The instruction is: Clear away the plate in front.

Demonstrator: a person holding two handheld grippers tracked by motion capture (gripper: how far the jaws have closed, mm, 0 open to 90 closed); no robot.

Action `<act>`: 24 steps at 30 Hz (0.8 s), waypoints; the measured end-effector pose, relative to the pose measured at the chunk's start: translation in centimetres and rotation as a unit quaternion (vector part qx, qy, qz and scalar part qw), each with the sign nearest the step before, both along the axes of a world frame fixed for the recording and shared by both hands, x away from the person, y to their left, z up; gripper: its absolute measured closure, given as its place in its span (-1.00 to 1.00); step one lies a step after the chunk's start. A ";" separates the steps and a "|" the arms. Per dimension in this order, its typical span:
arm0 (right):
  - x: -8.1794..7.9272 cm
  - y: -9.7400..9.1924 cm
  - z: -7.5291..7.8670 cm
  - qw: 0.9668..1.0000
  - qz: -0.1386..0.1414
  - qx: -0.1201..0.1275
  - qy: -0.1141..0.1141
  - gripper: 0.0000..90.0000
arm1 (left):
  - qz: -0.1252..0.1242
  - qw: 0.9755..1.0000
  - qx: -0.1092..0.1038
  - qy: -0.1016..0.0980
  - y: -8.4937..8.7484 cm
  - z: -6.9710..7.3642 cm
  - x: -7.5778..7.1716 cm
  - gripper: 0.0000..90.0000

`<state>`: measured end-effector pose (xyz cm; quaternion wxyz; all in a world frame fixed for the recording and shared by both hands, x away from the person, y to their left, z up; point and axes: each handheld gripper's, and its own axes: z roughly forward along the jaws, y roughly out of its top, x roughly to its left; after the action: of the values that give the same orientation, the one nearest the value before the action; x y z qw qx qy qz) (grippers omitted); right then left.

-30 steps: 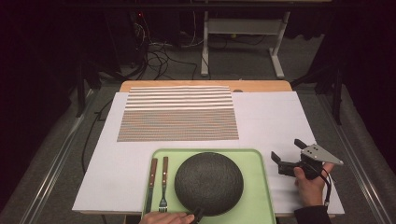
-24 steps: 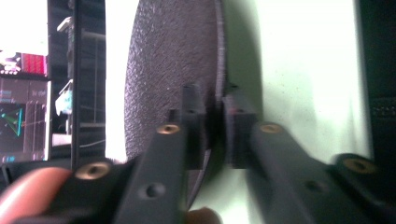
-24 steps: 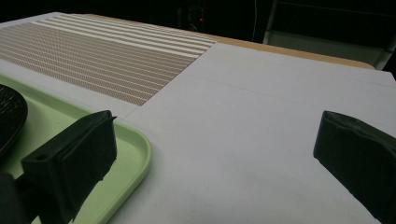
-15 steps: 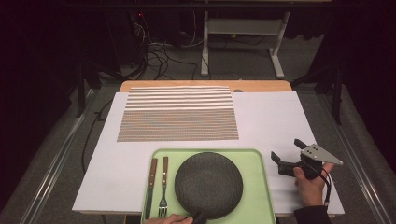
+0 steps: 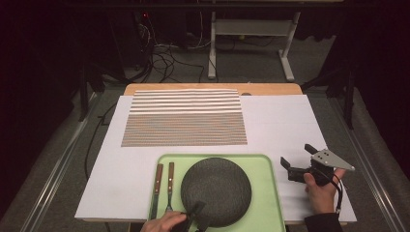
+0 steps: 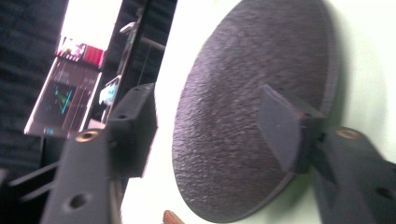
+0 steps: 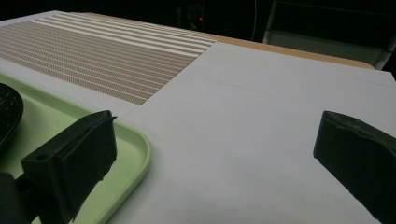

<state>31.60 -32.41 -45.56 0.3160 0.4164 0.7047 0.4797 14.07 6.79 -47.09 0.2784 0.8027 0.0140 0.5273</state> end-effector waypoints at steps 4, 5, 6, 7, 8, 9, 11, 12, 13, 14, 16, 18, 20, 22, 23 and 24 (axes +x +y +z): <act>0.0 0.0 0.0 1.000 0.000 -0.001 0.000 -1.00 | 0.031 0.998 -0.048 0.013 1.0 0.1 1.3 -0.69; 0.0 0.0 0.0 1.000 0.000 0.000 0.000 -1.00 | 0.034 0.997 -0.061 0.021 1.3 0.1 1.7 -0.76; 0.0 0.0 0.0 1.000 0.001 0.000 0.000 -1.00 | 0.041 0.997 -0.066 0.026 1.6 0.1 2.0 -0.80; 0.0 0.0 0.0 1.000 0.001 -0.001 0.000 -1.00 | 0.048 0.996 -0.071 0.031 1.9 0.1 2.3 -0.89; 0.0 0.0 0.0 1.000 0.001 0.000 0.000 -1.00 | 0.047 0.995 -0.077 0.041 2.2 0.1 2.6 -0.94; 0.0 0.0 0.0 1.000 0.001 -0.001 -0.001 -1.00 | 0.052 0.994 -0.087 0.045 2.5 0.1 2.9 -0.95; 0.0 0.0 0.0 1.000 0.001 0.000 0.000 -1.00 | 0.054 0.991 -0.102 0.060 3.1 0.2 3.4 -1.00; 0.0 0.0 0.0 1.000 0.001 -0.001 -0.001 -1.00 | 0.058 0.991 -0.106 0.063 3.3 0.2 3.6 -1.00; 0.0 0.0 0.0 1.000 0.001 -0.001 -0.001 -1.00 | 0.058 0.990 -0.113 0.067 3.6 0.2 3.9 -1.00; 0.0 0.0 0.0 1.000 0.001 -0.002 -0.001 -1.00 | 0.060 0.988 -0.119 0.074 3.8 0.2 4.1 -1.00; 0.0 0.0 0.0 1.000 0.001 -0.002 -0.001 -1.00 | 0.064 0.986 -0.129 0.084 4.4 0.3 4.5 -1.00; 0.0 0.0 0.0 1.000 0.001 -0.001 -0.001 -1.00 | 0.068 0.982 -0.148 0.097 4.9 0.5 5.0 -1.00; 0.0 0.0 0.0 1.000 0.001 -0.001 -0.001 -1.00 | 0.072 0.977 -0.164 0.113 5.6 0.6 5.5 -1.00; 0.0 0.0 0.0 1.000 0.001 -0.001 -0.001 -1.00 | 0.078 0.974 -0.174 0.120 6.1 0.7 6.0 -1.00; 0.0 0.0 0.0 1.000 0.001 -0.002 -0.001 -1.00 | 0.082 0.972 -0.179 0.126 6.4 0.7 6.2 -1.00; 0.0 0.0 0.0 1.000 0.001 -0.002 -0.001 -1.00 | 0.085 0.971 -0.184 0.129 6.6 0.7 6.4 -1.00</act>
<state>31.62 -32.40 -45.56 0.3167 0.4148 0.7057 0.4792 20.50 13.43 -46.36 0.3710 0.7947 0.2147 0.4299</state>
